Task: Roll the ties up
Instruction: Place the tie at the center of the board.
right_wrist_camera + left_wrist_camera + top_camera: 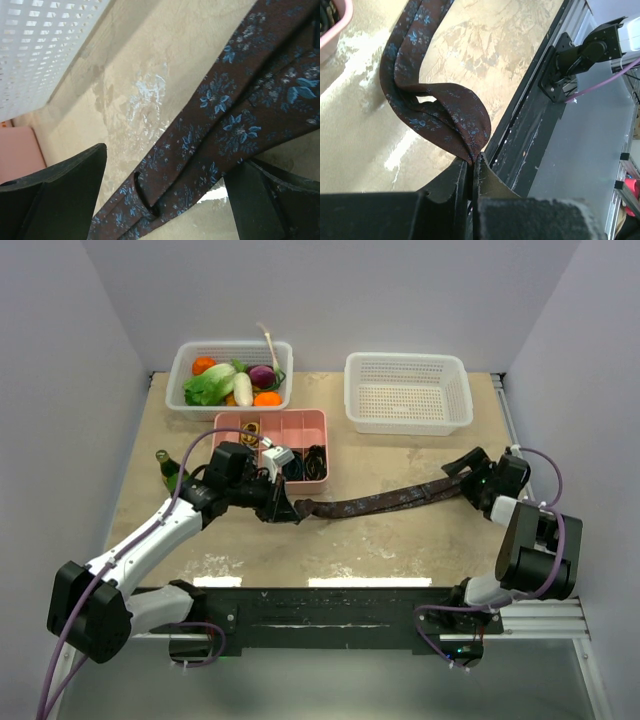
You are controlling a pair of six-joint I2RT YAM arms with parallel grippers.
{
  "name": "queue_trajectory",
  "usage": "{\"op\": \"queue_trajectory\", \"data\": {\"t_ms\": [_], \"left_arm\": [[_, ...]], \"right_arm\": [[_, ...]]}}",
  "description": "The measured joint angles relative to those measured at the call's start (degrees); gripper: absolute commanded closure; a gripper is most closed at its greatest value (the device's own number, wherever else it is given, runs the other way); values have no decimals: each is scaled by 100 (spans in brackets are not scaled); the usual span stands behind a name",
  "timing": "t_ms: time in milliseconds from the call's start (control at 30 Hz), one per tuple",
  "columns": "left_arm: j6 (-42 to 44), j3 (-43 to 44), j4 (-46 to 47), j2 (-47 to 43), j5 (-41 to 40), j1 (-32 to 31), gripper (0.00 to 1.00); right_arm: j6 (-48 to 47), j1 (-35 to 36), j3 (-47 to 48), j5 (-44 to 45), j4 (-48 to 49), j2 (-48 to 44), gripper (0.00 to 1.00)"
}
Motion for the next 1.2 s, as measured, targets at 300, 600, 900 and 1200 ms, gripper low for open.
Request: {"op": "queue_trajectory", "data": {"t_ms": [300, 600, 900, 1200], "left_arm": [[4, -2, -824, -26, -345, 0, 100], [-59, -20, -1930, 166, -1106, -2, 100], [-221, -31, -2579, 1165, -2107, -22, 97], [-380, 223, -2846, 2096, -2994, -22, 74]], "right_arm": [[-369, -28, 68, 275, -1329, -568, 1], [-660, -28, 192, 588, -3001, -1541, 1], [-1139, 173, 815, 660, -3613, -1740, 1], [-1499, 2334, 1731, 1198, -3849, -785, 1]]}}
